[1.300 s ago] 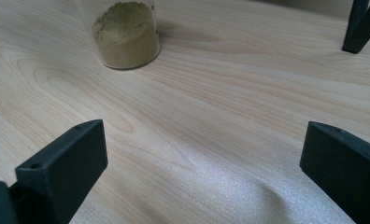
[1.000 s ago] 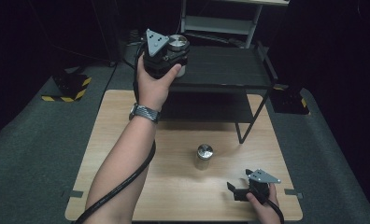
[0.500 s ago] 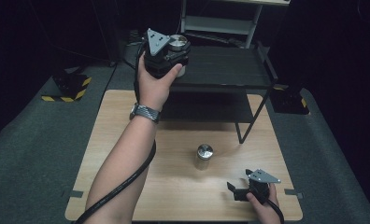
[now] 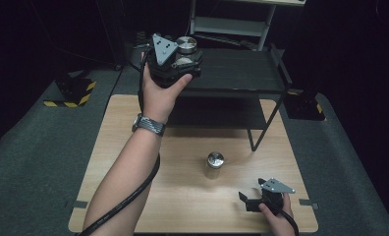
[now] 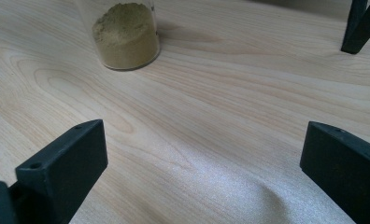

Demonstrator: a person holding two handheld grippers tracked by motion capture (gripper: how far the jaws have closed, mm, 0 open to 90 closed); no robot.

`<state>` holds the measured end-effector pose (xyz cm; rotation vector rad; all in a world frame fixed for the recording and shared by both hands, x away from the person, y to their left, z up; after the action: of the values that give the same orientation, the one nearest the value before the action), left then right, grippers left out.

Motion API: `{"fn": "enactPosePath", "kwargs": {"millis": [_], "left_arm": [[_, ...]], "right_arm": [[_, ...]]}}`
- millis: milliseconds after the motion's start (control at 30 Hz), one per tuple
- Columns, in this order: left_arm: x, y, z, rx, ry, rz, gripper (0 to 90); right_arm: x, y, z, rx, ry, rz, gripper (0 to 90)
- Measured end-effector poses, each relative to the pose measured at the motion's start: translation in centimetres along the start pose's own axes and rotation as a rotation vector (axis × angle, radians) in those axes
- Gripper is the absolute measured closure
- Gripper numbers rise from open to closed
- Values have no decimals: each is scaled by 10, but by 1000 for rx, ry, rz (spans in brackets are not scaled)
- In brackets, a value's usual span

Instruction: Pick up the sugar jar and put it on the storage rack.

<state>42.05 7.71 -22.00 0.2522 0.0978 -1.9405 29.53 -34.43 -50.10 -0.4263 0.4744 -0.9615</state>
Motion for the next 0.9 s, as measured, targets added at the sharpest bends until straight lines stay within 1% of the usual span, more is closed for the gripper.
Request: {"fn": "enactPosePath", "kwargs": {"millis": [33,100,167,267,333,400,433,467,567,633,700,800,833,900], "left_arm": [[0,-3,0,-1,-5,4,5],[-2,-8,0,9,-27,-2,5],[-2,-13,0,3,-17,-6,5],[-1,-20,-2,-3,-5,-41,5],[0,-25,-4,-5,2,-51,5],[2,-31,-7,4,31,-65,5],[3,-33,-10,0,37,-65,5],[3,-34,-11,-5,35,-63,5],[7,-40,-18,-20,44,-46,5],[8,-43,-23,-27,49,-51,5],[10,-46,-27,-27,41,-53,5],[13,-51,-34,-38,69,-47,5],[14,-52,-36,-43,72,-49,5],[15,-56,-41,-42,61,-54,5]], "right_arm": [[0,0,0,1,-5,1,9],[0,0,0,-1,-5,-2,9],[0,0,0,-1,-6,-3,8],[-1,0,0,-2,-9,-3,9],[-1,1,0,-3,-11,-4,8],[-1,1,0,-6,-10,-5,9],[-1,1,0,-6,-10,-5,8],[-1,1,1,-6,-15,-5,9],[-1,1,0,-4,-17,-6,8],[-1,1,0,-4,-18,-7,9],[-1,1,0,-4,-18,-7,9],[-1,1,0,-4,-17,-6,9],[-1,1,0,-5,-16,-6,9],[-1,1,0,-5,-17,-6,9]]}}
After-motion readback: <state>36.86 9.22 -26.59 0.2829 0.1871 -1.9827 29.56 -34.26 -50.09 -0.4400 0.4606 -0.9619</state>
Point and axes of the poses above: each handheld gripper's, and its own axes: y roughly forward along the jaws, z roughly out of its top, x roughly to its right, the point moved 8 cm from there along y, roughly forward along the jaws, and after that the axes turned 11 degrees about y, right-handed, at the moved point
